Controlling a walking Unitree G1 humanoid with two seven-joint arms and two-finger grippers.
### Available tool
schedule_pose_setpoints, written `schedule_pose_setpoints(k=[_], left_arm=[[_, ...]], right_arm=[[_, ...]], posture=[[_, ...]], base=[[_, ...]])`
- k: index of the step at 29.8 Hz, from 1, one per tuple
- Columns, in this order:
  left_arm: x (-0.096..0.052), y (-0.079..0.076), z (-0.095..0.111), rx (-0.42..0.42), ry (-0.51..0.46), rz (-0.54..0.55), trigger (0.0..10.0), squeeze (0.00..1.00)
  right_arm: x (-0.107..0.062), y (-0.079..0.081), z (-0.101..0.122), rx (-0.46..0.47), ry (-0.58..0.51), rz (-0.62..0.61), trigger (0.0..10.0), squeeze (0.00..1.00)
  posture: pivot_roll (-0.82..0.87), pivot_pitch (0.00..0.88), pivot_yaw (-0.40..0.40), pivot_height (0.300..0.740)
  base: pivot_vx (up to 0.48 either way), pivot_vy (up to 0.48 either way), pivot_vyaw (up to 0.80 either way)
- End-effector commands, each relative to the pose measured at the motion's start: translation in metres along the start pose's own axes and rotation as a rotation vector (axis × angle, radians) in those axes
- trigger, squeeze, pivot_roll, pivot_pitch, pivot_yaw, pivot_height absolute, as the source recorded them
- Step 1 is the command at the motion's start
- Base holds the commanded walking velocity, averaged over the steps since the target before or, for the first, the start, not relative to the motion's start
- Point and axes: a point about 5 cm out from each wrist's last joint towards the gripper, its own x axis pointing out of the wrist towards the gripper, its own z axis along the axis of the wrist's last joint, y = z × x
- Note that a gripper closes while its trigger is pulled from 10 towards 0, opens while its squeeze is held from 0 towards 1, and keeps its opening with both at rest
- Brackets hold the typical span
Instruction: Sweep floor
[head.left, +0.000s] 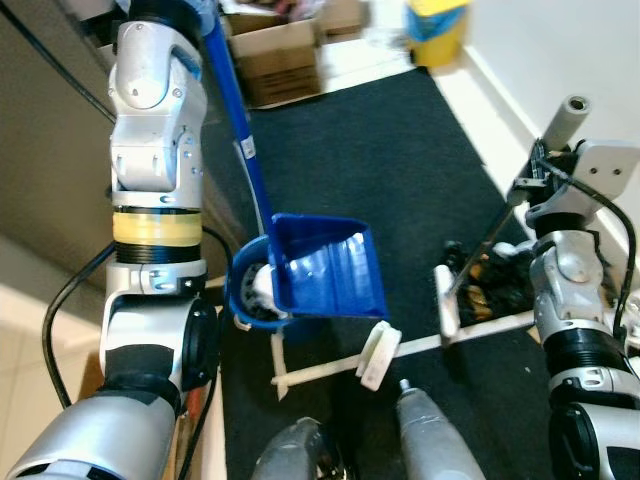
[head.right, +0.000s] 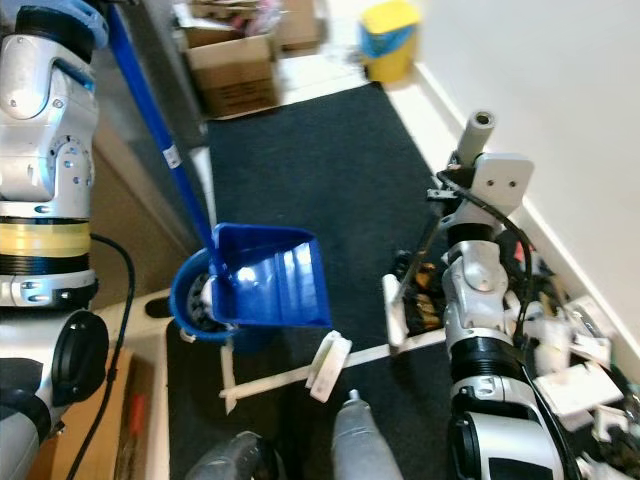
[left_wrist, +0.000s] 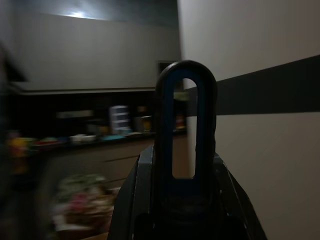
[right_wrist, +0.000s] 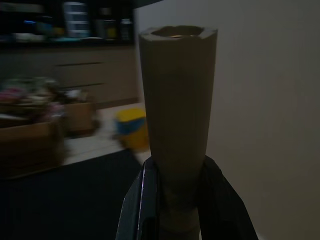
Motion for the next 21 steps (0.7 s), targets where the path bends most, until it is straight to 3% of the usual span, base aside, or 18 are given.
schedule_pose_setpoints(k=[1,21], left_arm=[[0.002,0.0014,0.0104,0.002,-0.04,0.006,10.0,0.0],[0.0047,-0.0061,0.0123,-0.02,-0.046,-0.01,10.0,0.0]], right_arm=[[-0.0003,0.002,-0.0004,0.001,-0.002,0.008,10.0,0.0],[-0.002,-0.0001,-0.0039,-0.002,0.012,-0.003,10.0,0.0]], posture=[[-0.07,0.124,0.096,0.74],[-0.07,0.131,0.1,0.74]], base=[[0.0,0.0,-0.8],[0.0,0.0,-0.8]])
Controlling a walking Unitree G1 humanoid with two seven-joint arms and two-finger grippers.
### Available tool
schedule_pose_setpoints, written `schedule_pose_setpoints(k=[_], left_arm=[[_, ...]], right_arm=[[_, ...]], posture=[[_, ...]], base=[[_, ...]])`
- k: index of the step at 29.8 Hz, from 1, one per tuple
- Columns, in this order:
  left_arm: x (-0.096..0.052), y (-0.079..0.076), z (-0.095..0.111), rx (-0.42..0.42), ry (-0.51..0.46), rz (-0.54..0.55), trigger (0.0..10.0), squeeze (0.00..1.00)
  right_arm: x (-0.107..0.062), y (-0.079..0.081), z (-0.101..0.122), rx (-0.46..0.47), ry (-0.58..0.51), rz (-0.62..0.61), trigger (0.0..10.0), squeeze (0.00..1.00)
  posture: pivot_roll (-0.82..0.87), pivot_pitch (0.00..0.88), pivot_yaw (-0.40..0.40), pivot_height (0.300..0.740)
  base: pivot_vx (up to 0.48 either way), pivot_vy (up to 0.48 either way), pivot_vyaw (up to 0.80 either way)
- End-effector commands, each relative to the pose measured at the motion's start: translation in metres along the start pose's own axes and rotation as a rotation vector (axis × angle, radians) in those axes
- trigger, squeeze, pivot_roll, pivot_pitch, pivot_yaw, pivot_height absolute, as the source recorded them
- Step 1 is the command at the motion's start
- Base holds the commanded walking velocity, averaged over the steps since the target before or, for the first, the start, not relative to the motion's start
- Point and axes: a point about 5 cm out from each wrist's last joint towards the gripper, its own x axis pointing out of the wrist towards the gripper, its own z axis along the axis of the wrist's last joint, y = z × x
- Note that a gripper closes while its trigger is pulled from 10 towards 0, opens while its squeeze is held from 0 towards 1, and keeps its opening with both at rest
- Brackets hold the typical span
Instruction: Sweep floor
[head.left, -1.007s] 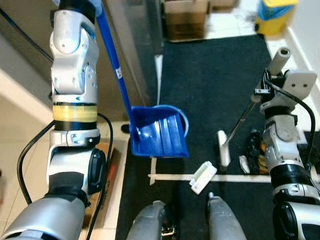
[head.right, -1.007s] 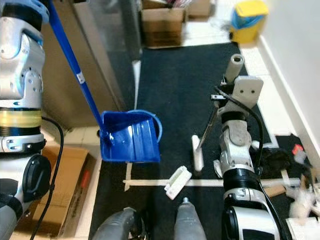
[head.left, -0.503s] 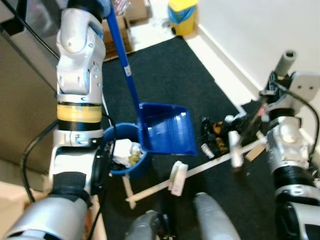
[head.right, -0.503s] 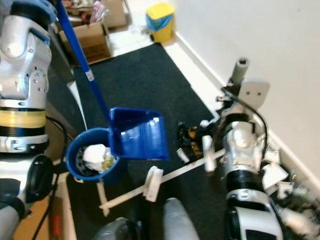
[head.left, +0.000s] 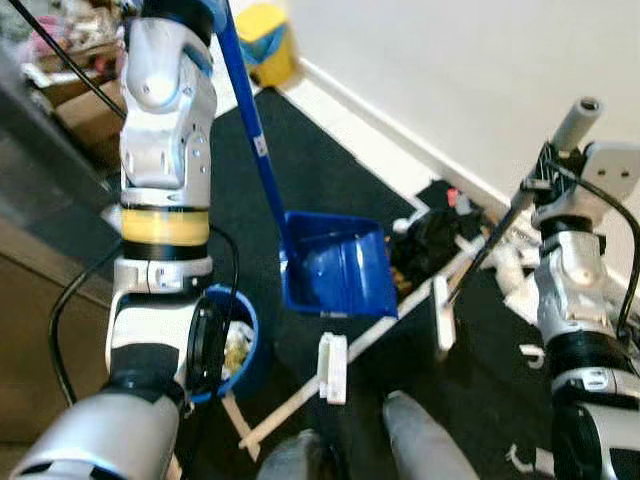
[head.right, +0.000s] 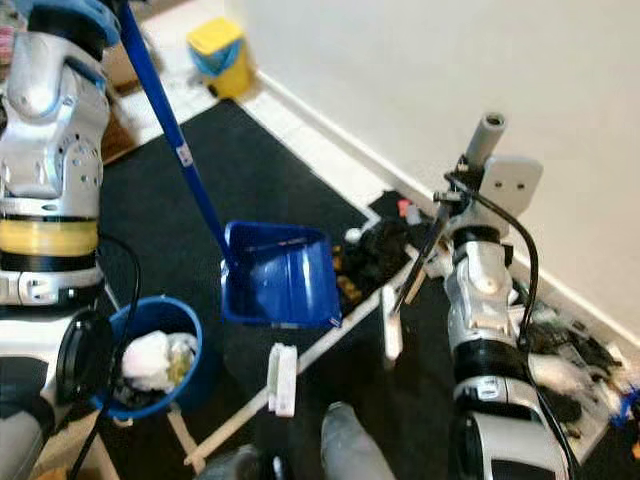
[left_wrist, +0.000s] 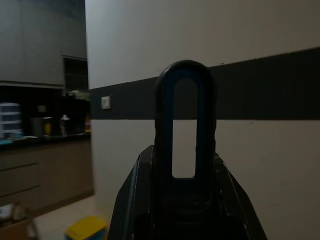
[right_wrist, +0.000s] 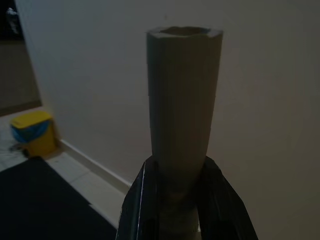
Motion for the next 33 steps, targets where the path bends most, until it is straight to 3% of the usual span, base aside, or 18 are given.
schedule_pose_setpoints(k=[1,33], left_arm=[[0.002,-0.001,0.01,0.007,-0.04,-0.004,10.0,0.0],[-0.004,0.003,-0.007,0.007,0.025,0.022,10.0,0.0]], right_arm=[[-0.001,0.003,-0.001,-0.005,0.001,0.011,10.0,0.0],[-0.001,0.005,-0.003,-0.006,0.007,0.02,10.0,0.0]], posture=[[-0.07,0.131,0.1,0.74],[-0.07,0.139,0.097,0.74]], base=[[0.0,0.0,-0.79],[0.0,0.0,-0.8]])
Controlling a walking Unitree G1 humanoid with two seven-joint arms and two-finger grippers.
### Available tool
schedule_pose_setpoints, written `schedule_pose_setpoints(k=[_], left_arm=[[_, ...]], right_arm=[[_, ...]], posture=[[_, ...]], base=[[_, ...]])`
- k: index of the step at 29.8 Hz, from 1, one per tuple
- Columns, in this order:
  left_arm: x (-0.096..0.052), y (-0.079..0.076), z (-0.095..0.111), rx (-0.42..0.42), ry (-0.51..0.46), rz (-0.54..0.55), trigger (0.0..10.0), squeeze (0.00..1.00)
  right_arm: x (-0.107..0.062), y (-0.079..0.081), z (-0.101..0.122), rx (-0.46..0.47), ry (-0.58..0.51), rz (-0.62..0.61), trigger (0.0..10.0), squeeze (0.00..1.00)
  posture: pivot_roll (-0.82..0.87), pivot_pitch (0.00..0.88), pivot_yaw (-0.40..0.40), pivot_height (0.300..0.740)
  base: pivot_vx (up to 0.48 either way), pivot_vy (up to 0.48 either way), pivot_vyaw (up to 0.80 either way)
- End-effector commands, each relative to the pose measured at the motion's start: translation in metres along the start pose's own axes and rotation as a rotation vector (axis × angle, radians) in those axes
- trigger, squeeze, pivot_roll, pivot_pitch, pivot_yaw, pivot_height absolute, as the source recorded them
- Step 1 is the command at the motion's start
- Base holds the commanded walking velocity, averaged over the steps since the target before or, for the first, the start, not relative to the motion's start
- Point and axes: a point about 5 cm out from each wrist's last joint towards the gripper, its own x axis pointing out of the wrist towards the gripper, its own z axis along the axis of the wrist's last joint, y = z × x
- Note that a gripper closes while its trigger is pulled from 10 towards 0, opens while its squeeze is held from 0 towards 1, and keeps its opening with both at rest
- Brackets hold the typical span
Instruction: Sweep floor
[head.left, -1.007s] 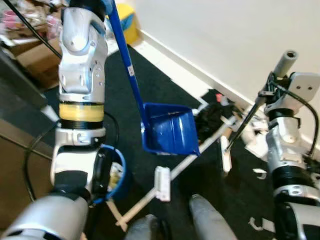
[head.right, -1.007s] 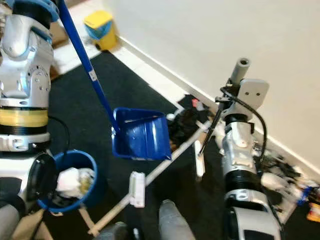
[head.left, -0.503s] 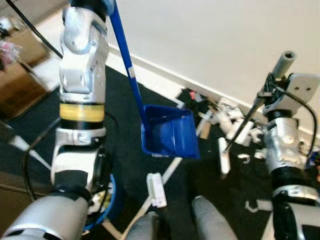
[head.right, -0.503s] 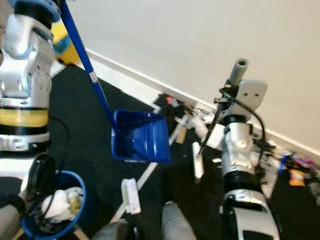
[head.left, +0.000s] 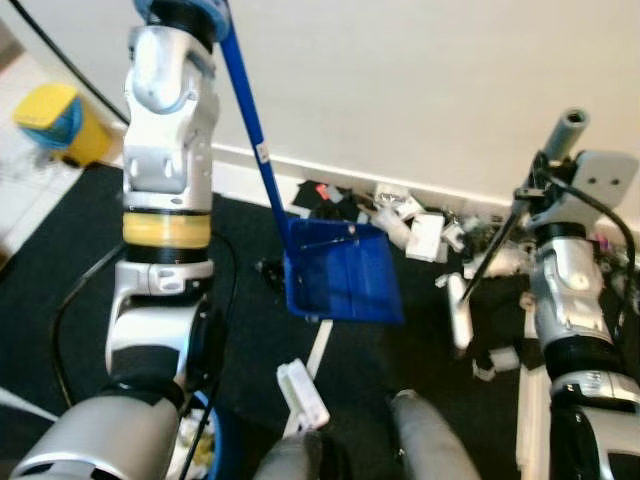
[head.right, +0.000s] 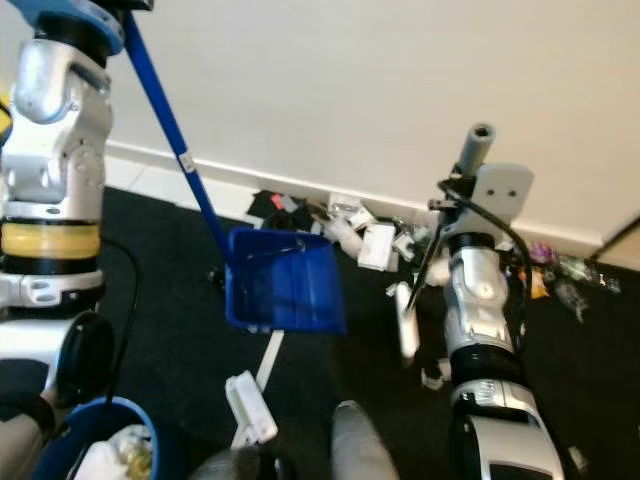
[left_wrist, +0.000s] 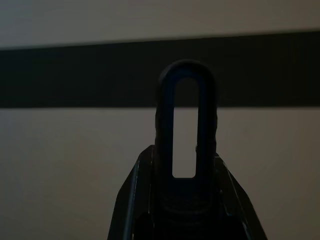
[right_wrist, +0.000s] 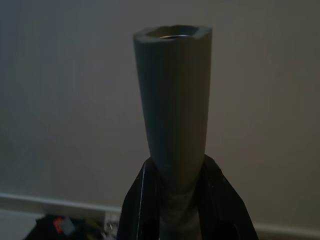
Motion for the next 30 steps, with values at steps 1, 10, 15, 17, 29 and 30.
schedule_pose_setpoints(k=[1,10,15,17,29,30], left_arm=[[0.001,-0.003,0.007,0.008,-0.033,-0.01,10.0,0.0],[-0.023,0.001,-0.039,0.044,0.19,0.015,10.0,0.0],[-0.024,-0.001,-0.04,0.054,0.19,0.01,10.0,0.0],[-0.024,-0.001,-0.041,0.052,0.19,0.009,10.0,0.0],[-0.024,-0.003,-0.041,0.036,0.194,0.009,10.0,0.0],[-0.024,-0.003,-0.041,0.036,0.194,0.009,10.0,0.0]], right_arm=[[0.002,-0.001,0.005,0.001,-0.021,-0.003,10.0,0.0],[0.0,0.006,0.002,0.009,-0.014,0.029,10.0,0.0],[0.001,0.007,0.002,0.011,-0.015,0.033,10.0,0.0],[0.001,0.007,0.002,0.011,-0.015,0.034,10.0,0.0],[0.0,0.006,0.003,0.008,-0.02,0.034,10.0,0.0],[0.0,0.006,0.003,0.008,-0.021,0.035,10.0,0.0]], posture=[[-0.07,0.139,0.097,0.74],[-0.06,0.141,0.094,0.74],[-0.06,0.141,0.09,0.74],[-0.06,0.14,0.09,0.74],[-0.07,0.135,0.092,0.74],[-0.07,0.135,0.092,0.74]], base=[[0.0,0.0,-0.8],[0.0,0.0,-0.27],[0.0,0.0,0.0],[0.0,0.0,0.0],[0.0,-0.359,0.0],[0.0,-0.472,0.0]])
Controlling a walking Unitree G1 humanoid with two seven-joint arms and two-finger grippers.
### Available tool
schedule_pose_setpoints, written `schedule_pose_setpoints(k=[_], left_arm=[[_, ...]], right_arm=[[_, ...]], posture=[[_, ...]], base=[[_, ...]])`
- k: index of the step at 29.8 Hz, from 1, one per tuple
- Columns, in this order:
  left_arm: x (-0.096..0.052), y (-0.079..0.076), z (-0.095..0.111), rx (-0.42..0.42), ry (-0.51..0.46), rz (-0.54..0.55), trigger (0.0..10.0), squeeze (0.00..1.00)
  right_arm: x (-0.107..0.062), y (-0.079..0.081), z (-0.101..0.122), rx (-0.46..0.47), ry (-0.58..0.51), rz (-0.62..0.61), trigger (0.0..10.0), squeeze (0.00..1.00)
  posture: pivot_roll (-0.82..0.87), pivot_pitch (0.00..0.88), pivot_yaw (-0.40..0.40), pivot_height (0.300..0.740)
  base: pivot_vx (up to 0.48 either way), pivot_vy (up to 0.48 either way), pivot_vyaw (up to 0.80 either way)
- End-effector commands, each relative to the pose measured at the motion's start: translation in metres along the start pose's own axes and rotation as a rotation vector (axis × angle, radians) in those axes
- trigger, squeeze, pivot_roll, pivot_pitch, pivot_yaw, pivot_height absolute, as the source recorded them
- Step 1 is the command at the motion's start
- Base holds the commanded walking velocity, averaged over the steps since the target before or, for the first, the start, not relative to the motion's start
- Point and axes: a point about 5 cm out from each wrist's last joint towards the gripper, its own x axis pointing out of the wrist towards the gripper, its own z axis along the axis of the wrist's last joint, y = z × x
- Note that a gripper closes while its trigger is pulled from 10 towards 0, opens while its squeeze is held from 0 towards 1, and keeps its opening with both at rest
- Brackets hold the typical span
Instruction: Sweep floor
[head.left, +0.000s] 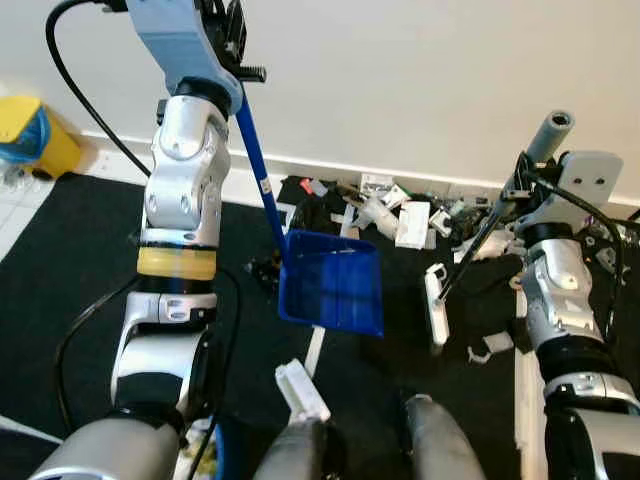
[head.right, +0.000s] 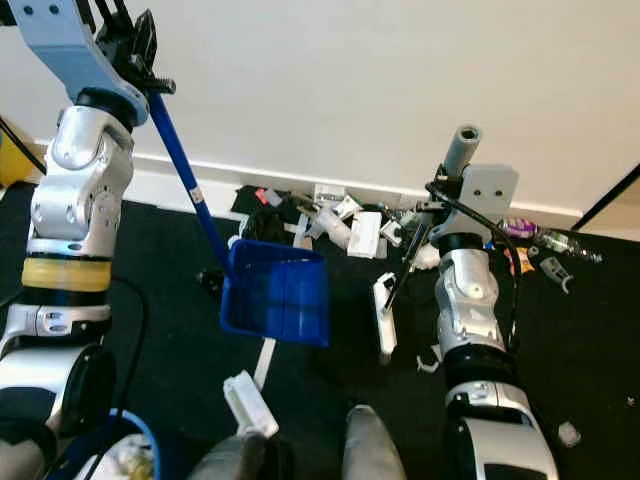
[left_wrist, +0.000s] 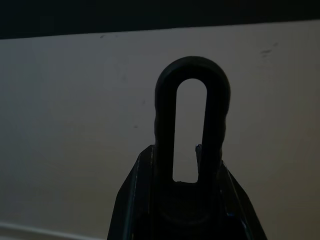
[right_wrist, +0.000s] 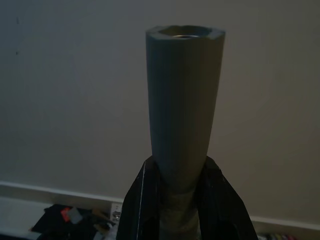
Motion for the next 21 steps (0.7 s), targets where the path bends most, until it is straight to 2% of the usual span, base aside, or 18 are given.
schedule_pose_setpoints(k=[1,10,21], left_arm=[[0.0013,-0.0045,0.0111,-0.001,-0.048,-0.014,10.0,0.0],[0.0018,-0.0029,0.0109,0.001,-0.042,-0.007,10.0,0.0],[0.0027,-0.0015,0.0107,0.002,-0.037,0.002,10.0,0.0]], right_arm=[[0.0012,-0.0007,0.0057,-0.004,-0.03,0.002,10.0,0.0],[0.0016,-0.0001,0.0057,-0.003,-0.029,0.004,10.0,0.0],[0.0023,0.0007,0.0049,-0.002,-0.024,0.004,10.0,0.0]], posture=[[-0.07,0.134,0.092,0.74],[-0.07,0.133,0.091,0.74],[-0.06,0.134,0.095,0.74]], base=[[0.0,-0.472,0.0],[0.0,-0.415,0.0],[0.0,0.0,0.0]])
